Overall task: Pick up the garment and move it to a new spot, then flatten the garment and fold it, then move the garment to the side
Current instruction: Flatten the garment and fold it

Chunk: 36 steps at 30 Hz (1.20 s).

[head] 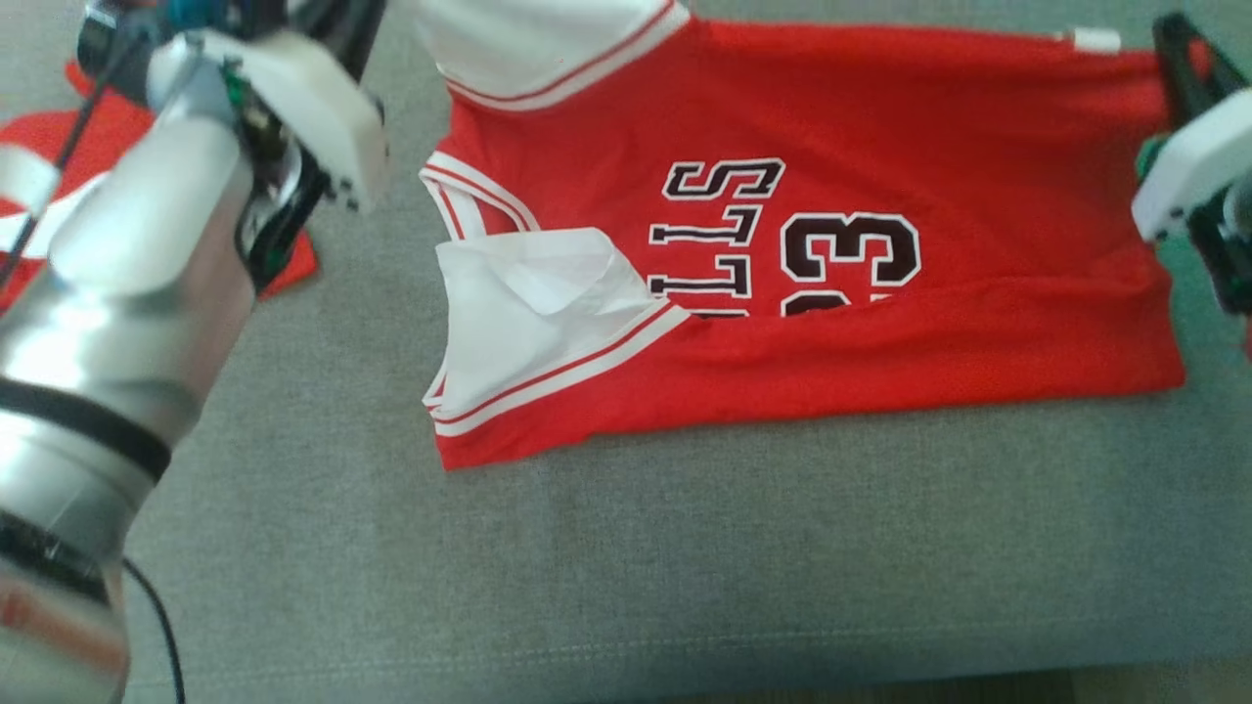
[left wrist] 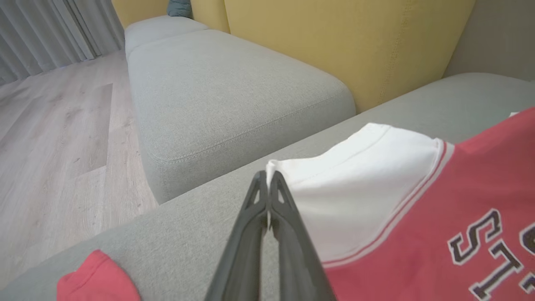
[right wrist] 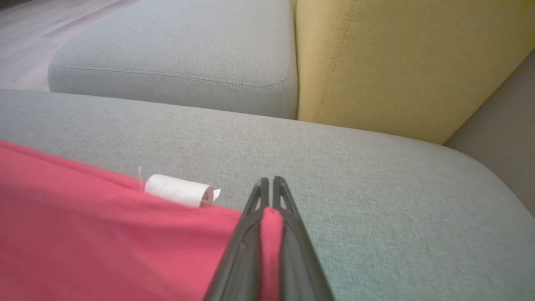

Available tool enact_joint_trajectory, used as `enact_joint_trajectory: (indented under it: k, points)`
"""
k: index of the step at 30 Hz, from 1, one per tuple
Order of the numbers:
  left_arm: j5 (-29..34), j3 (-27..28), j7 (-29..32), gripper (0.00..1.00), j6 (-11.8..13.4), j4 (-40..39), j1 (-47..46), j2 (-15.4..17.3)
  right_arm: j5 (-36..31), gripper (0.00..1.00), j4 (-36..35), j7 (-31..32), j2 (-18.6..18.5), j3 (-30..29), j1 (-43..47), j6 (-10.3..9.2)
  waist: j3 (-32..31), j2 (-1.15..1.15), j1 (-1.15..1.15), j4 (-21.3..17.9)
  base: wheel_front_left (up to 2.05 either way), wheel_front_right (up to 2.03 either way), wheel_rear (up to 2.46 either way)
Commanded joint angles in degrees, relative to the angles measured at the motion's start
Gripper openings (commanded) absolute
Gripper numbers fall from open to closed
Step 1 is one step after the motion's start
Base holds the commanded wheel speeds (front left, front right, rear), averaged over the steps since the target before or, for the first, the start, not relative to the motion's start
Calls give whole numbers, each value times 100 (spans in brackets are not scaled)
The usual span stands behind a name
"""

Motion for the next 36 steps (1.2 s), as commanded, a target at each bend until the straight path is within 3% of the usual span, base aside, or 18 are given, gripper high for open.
enact_joint_trajectory:
  k: [1,10,23,28,34,35,36]
  points:
    - [-11,107,10,0,-11,-249,-70,340,146,0,-234,117,-218,130,203,-4,-177,0,0,43,0,0,0]
    - [-211,-145,638,0,3,-1494,799,941,863,0,-911,885,-735,534,971,-4,-642,0,0,123,0,0,0]
    - [-842,-452,2077,0,644,-4159,2154,2127,1682,0,-1993,2073,-1456,848,1828,-4,-1012,0,0,141,0,0,0]
    - [-924,-570,2349,0,784,-4600,2366,2305,1744,0,-2194,2382,-1544,914,2006,-4,-1013,0,0,117,0,0,0]
    - [-820,-678,2399,0,869,-4622,2410,2276,1664,0,-2297,2528,-1539,954,2130,-4,-995,0,0,81,0,0,0]
    - [-796,-704,2399,0,867,-4594,2414,2257,1667,9,-2307,2550,-1528,948,2144,-4,-998,0,0,73,0,0,0]
    - [-779,-728,2398,0,868,-4564,2423,2234,1656,77,-2317,2555,-1522,938,2151,-4,-1003,0,0,64,0,0,0]
